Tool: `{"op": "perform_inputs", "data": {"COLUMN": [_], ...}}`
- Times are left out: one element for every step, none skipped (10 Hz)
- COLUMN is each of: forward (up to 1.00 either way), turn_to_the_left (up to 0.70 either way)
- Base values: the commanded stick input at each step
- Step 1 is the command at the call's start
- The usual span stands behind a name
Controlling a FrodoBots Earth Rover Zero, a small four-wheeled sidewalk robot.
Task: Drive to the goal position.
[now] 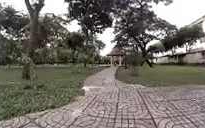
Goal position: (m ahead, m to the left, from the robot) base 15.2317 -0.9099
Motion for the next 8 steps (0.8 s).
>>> {"op": "perform_inputs", "data": {"forward": [0.7,0.7,0.7,0.7,0.7,0.7,0.7,0.7], "turn_to_the_left": [0.0,0.0,0.0,0.0,0.0,0.0,0.0,0.0]}}
